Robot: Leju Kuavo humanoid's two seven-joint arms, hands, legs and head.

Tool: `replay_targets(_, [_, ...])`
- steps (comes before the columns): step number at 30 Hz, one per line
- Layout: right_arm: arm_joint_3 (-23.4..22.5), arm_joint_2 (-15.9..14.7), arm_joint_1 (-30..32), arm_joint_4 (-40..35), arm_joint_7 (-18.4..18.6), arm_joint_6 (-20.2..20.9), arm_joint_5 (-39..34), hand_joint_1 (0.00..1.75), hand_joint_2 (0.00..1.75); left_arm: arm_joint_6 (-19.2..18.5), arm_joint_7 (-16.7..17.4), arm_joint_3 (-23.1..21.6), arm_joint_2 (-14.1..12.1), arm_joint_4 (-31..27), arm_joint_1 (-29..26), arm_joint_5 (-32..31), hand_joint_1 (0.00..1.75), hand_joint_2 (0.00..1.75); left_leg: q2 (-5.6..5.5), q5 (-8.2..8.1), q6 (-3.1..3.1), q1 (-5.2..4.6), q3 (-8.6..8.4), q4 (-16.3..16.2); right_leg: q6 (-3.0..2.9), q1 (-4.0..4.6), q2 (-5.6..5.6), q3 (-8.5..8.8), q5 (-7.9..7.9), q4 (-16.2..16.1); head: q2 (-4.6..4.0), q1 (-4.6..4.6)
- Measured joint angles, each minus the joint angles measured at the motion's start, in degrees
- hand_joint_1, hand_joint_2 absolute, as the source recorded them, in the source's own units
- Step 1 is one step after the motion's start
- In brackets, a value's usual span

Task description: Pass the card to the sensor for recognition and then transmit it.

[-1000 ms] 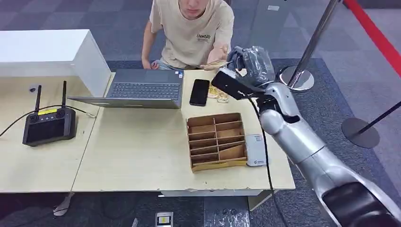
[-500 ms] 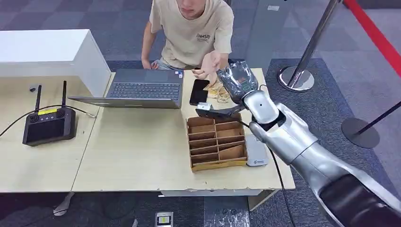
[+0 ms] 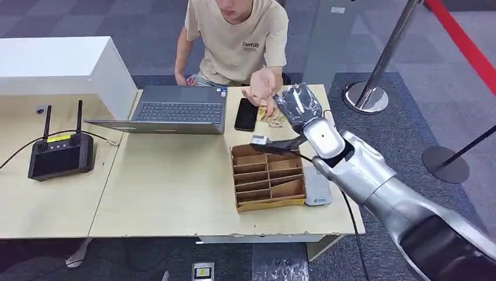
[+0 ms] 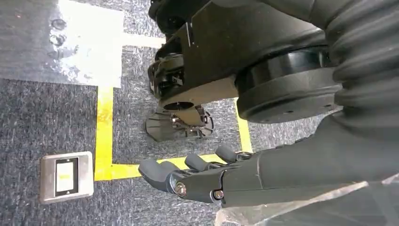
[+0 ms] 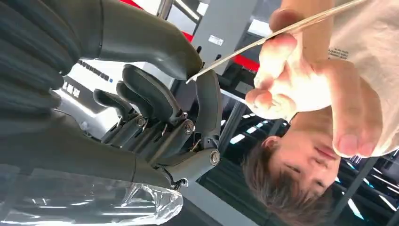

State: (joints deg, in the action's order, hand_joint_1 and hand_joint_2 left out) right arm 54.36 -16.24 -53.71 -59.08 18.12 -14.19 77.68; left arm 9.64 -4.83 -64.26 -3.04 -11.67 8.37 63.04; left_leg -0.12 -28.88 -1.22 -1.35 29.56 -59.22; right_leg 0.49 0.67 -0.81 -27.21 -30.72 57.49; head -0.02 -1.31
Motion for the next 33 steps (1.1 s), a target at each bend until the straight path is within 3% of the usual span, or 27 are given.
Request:
replay_targets(1, [0.00, -0.05, 0.06, 0.02, 0.00, 0.00, 0.00, 1.75, 1.75, 0.00, 0.00, -0.06, -0.04, 0.00, 0.01, 0.00, 0.00, 1.75, 0.00, 0.00, 0.00, 0.00, 0.00, 0.00, 0.00, 0.00, 0.00, 0.00, 0.00, 0.00, 0.02, 0.00])
replay_targets(2, [0.00, -0.07, 0.12, 0.09, 0.00, 0.00, 0.00, 0.00, 1.75, 0.00, 0.00, -0.13, -0.04, 0.00, 0.02, -0.02, 0.00, 1.75, 0.00, 0.00, 0.00, 0.00, -0.01, 0.00, 0.00, 0.00, 0.00, 0.00, 0.00, 0.00, 0.02, 0.00])
replay_targets(7, [-0.11, -0.13, 0.87, 0.61, 0.15, -0.35, -1.38, 0.00, 1.75, -0.02, 0.28, -0.35, -0.13, 0.00, 0.08, -0.17, 0.00, 1.75, 0.00, 0.00, 0.00, 0.01, 0.00, 0.00, 0.00, 0.01, 0.00, 0.00, 0.00, 0.00, 0.02, -0.02])
replay_targets(9, [-0.72, -0.26, 1.64, 0.79, 1.20, -2.31, -4.47, 0.00, 1.75, -0.02, 0.35, -0.52, -0.17, 0.00, 0.10, -0.17, 0.00, 1.75, 0.00, 0.00, 0.00, 0.01, -0.01, 0.00, 0.00, 0.01, 0.00, 0.00, 0.00, 0.00, 0.02, 0.00])
replay_targets(10, [-1.45, -0.37, 2.35, 0.74, 1.93, -4.54, -7.49, 0.00, 0.00, 0.00, 0.35, -0.59, -0.17, 0.00, 0.08, -0.15, 0.00, 1.75, -0.01, 0.00, 0.00, 0.01, -0.01, 0.00, 0.00, 0.01, 0.00, -0.01, 0.00, 0.00, 0.02, -0.02])
replay_targets(12, [-3.37, -0.55, 4.47, 0.00, 2.23, -9.70, -14.91, 0.00, 0.00, 0.20, 0.35, -0.68, -0.17, 0.00, -0.06, 0.07, 0.00, 1.75, -0.02, 0.00, 0.00, 0.01, 0.00, 0.00, 0.00, 0.01, 0.00, 0.00, -0.01, 0.00, 0.02, -0.02])
replay_targets(13, [-5.30, -0.59, 6.27, -1.29, 1.25, -13.71, -22.14, 0.00, 0.00, 0.55, 0.37, -0.68, -0.17, 0.00, -0.24, 0.41, 0.00, 1.75, -0.01, -0.01, 0.00, 0.01, 0.00, 0.00, 0.01, 0.01, 0.00, 0.01, -0.01, 0.00, 0.02, 0.00])
replay_targets(16, [-10.17, -0.61, 11.48, -4.35, -4.43, -19.17, -39.24, 0.00, 0.00, 0.70, -0.05, -0.66, -0.17, 0.02, -1.01, 1.29, 0.00, 1.75, -0.01, -0.03, -0.02, 0.00, 0.00, 0.01, 0.02, 0.00, 0.00, 0.01, -0.02, -0.01, 0.02, 0.00])
replay_targets(19, [-14.67, -0.57, 17.11, -7.79, -14.09, -21.38, -56.89, 0.00, 0.00, 0.94, -0.20, -0.66, -0.17, 0.02, -1.63, 2.12, 0.00, 1.75, -0.02, -0.03, -0.02, 0.00, 0.01, 0.01, 0.02, 0.00, -0.01, 0.00, -0.02, -0.02, 0.02, -0.02])
replay_targets(25, [-22.50, -0.70, 27.74, -16.77, -26.98, -20.92, -78.00, 0.00, 0.00, 1.22, -0.20, -0.63, -0.24, 0.02, -2.09, 3.06, 0.00, 1.75, -0.03, -0.02, -0.02, 0.01, -0.02, 0.01, 0.02, 0.01, -0.01, 0.02, -0.02, -0.02, 0.02, 0.00])
replay_targets(26, [-24.08, -0.88, 29.51, -18.75, -27.97, -20.68, -80.23, 0.00, 1.75, 1.22, -0.20, -0.61, -0.26, 0.02, -2.17, 3.12, 0.00, 1.75, -0.02, -0.02, -0.02, 0.01, -0.03, 0.01, 0.02, 0.01, -0.01, 0.02, -0.02, -0.02, 0.02, -0.02])
replay_targets(33, [-33.01, -1.12, 40.82, -30.58, -36.42, -18.16, -96.83, 0.00, 1.75, 1.53, -1.20, -0.55, -0.46, 0.04, -2.30, 3.80, 0.00, 1.75, -0.03, -0.03, -0.02, 0.00, -0.02, 0.02, 0.02, 0.01, -0.01, 0.03, -0.03, -0.02, 0.02, -0.02])
